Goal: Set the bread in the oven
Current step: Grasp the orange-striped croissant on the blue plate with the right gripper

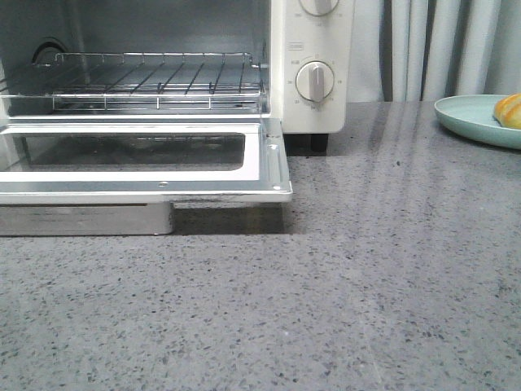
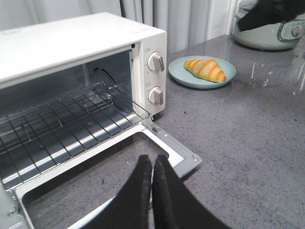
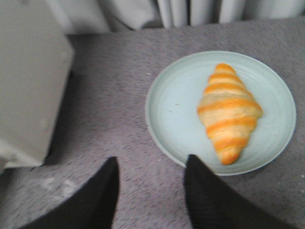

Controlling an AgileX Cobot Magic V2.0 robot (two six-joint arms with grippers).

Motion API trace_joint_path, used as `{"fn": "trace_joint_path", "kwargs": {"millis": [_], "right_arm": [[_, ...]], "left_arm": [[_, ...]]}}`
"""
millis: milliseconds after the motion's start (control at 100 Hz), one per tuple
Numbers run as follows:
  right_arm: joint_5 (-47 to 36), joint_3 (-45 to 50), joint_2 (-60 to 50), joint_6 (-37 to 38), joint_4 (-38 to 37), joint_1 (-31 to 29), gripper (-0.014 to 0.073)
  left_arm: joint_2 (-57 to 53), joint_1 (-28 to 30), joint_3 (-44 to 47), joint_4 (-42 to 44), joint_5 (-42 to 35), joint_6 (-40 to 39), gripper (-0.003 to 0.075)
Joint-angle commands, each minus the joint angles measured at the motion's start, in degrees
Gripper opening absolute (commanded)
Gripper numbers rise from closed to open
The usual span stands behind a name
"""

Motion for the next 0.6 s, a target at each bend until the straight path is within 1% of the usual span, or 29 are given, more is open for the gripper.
{"fn": "trace_joint_path", "kwargs": {"millis": [0,190,390,590], "right_arm": [[-2.8,-4.3,4.2,-0.1,-1.8,-2.3,0.0377],[-5.7,-4.7,13.5,1.5,-2.6,-5.9,0.036],[-9.6,-4.7,20.2,1.5,-2.6,-6.1,0.036],[-10.0,-4.7,25.1,1.5,-3.6,-6.1,0.036]], "left_arm": [[-1.0,0.1,-1.6,0.3,-2.0,-0.6,-0.0022],[-2.1,0.1,-1.6,1.9,-1.5,-0.6,-0.0022],[-2.1,0.1,-1.6,1.9,-2.2,-0.6,-0.0022],[-2.1,0.1,-1.6,1.7,-2.6,-0.6,-0.0021]]}}
